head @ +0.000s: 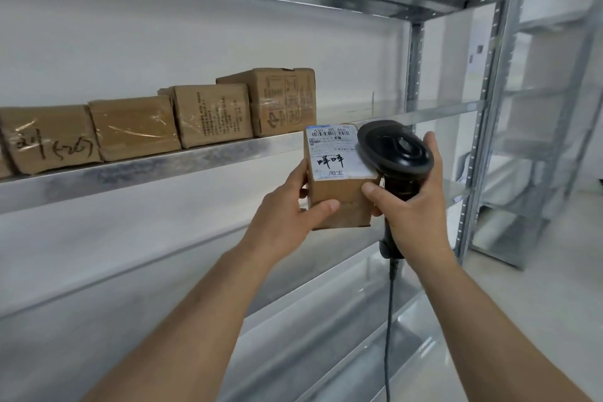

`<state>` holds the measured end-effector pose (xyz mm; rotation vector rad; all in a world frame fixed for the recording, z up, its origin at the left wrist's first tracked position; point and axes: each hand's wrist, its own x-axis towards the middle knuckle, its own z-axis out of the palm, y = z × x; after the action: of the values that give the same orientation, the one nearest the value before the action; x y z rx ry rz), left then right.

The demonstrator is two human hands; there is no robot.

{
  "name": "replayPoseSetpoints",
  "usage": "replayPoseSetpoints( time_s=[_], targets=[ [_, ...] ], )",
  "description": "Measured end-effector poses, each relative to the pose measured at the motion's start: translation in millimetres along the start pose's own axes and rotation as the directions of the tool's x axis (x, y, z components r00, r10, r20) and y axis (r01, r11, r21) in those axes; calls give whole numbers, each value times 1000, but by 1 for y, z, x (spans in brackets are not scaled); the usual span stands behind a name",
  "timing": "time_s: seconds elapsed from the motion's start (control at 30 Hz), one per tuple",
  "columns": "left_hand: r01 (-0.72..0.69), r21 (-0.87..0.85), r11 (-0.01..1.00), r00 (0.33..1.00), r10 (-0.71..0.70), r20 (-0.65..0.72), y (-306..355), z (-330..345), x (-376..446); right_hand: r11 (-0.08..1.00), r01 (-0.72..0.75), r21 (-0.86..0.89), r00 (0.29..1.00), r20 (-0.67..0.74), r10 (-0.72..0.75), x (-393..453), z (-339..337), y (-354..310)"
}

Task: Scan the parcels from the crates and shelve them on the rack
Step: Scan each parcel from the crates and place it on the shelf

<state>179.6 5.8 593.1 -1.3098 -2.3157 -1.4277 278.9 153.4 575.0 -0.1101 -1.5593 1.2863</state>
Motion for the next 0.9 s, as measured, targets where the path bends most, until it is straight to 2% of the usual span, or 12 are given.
replayPoseSetpoints(
  time_s=[0.2, 0.37, 0.57, 0.73, 0.9],
  targets=[
    [6, -7, 1000, 1000, -6, -26, 3, 33, 48, 999, 37, -1, 999, -9, -37, 51, -18, 24],
    [18, 34, 999, 990, -14, -140, 11, 58, 101, 997, 69, 18, 997, 25, -69, 114, -27, 51],
    [65, 24, 998, 962, -56, -266, 23, 82, 162, 995, 80, 65, 985, 148, -89, 197, -34, 72],
    [132, 96, 987, 927, -88, -364, 25, 93, 195, 987, 7, 159, 962, 268, -49, 250, -25, 92],
    [231, 138, 963, 890, -152, -429, 22, 96, 210, 984, -58, 171, 934, 358, -7, 275, -8, 107]
  ],
)
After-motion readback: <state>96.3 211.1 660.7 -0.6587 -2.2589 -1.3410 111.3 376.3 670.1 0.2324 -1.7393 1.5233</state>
